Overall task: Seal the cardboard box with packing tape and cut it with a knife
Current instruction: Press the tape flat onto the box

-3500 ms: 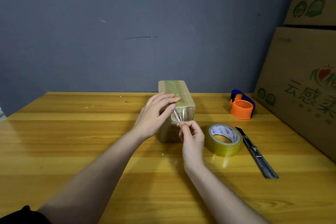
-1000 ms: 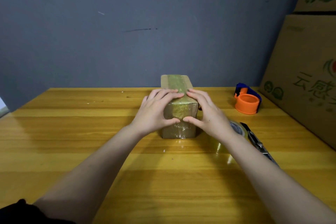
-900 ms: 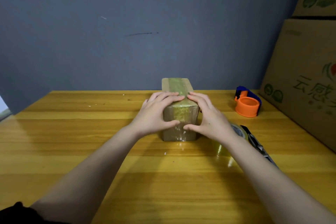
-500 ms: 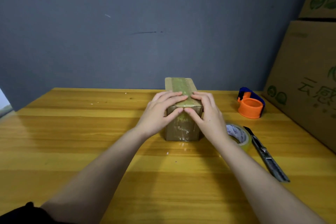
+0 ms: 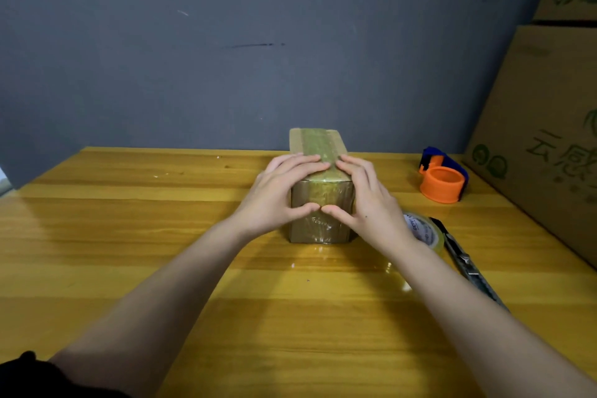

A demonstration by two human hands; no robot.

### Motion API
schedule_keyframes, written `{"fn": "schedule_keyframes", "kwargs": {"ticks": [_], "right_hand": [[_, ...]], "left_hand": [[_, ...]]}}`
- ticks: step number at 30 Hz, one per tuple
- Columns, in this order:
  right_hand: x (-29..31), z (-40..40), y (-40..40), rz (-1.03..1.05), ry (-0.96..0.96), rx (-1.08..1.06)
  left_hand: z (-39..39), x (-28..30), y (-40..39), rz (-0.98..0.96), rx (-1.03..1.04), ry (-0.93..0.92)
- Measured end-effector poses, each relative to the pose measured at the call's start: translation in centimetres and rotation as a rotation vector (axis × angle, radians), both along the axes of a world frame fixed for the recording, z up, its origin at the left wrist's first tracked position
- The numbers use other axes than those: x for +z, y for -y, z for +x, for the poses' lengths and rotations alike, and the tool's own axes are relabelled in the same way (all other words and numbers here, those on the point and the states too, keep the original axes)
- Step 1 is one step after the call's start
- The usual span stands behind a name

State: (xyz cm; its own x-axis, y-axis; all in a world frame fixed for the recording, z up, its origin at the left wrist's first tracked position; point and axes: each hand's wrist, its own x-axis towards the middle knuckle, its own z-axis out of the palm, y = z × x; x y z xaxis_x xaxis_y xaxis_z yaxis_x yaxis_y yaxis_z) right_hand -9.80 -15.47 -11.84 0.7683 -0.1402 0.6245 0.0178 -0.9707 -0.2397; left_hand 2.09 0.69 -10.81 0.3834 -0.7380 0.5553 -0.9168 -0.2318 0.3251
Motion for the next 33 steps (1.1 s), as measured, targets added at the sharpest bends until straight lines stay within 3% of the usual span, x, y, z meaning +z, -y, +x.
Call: {"fn": "schedule_keyframes", "kwargs": {"ticks": [4,9,18,33], "right_hand": [[0.5,-0.3,0.0,0.003,-0.066,-0.012],[0.8,0.7,-2.1,0.323,0.101,-0.048],[-0.2,1.5,-2.3,0.231,0.191,-0.133],[-0.4,0.4,-1.1,0.035,0.080,-0.067]], "left_hand": [[0.1,0.2,-0.3,0.072,0.024,-0.053],[0.0,1.0,-0.5,-0.024,-0.060,-0.230],[-0.3,-0.1,0.1,-0.092,0.014,-0.088],[-0.1,-0.2,-0.2,-0.040,-0.008,-0.014]]}}
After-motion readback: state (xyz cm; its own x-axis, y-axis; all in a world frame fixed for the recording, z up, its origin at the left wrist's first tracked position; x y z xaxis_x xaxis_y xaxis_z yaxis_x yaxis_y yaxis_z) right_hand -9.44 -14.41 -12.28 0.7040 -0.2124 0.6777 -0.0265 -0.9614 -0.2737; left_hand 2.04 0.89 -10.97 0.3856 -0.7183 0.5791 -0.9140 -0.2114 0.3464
